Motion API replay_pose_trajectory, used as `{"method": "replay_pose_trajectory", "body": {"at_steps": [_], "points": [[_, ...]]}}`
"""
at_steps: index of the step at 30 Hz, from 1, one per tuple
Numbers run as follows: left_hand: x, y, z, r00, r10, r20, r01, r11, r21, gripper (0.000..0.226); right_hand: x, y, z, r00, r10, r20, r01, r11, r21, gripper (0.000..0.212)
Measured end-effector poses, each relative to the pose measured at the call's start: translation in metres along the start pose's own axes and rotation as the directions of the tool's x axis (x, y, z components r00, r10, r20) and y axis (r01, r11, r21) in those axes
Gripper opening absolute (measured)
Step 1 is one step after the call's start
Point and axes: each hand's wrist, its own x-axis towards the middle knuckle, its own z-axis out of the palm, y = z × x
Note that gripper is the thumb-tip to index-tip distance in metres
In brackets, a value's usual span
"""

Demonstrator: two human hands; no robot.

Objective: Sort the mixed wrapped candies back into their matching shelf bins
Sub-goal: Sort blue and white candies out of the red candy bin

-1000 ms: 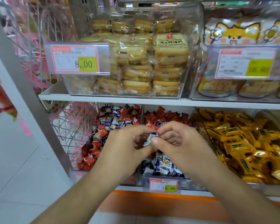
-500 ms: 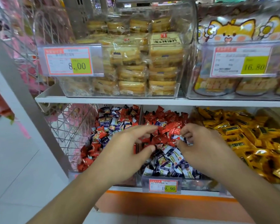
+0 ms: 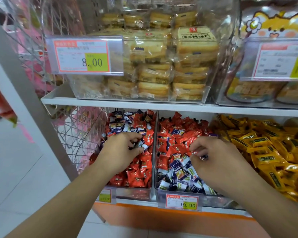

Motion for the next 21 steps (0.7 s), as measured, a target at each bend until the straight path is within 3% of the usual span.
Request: {"method": "replay_pose_trajectory", "body": {"at_steps": [6,10,13,21], "points": [[0.003,-0.007,0.007,0.997,0.037,-0.066,-0.037,0.999,-0.001,0.025,0.002,0.002,0.007,0.999,-0.033,0.018,0.033,0.999,0.024,0.009],[-0.003,-0.003,-0.011,0.986,-0.023,-0.165,-0.011,0.98,-0.199,0.019,0.001,-0.001,0.005,0.998,-0.061,0.004,0.06,0.996,0.066,0.012],[-0.017,0.006,-0.025,0.989,0.024,-0.148,-0.074,0.937,-0.342,0.022,-0.003,-0.006,0.005,0.992,-0.126,0.0,0.126,0.989,0.08,0.014],[-0.048,0.056,-0.027,0.987,0.107,-0.116,-0.15,0.859,-0.49,0.021,-0.014,-0.016,0.004,0.972,-0.232,-0.046,0.237,0.947,0.216,0.026]]}}
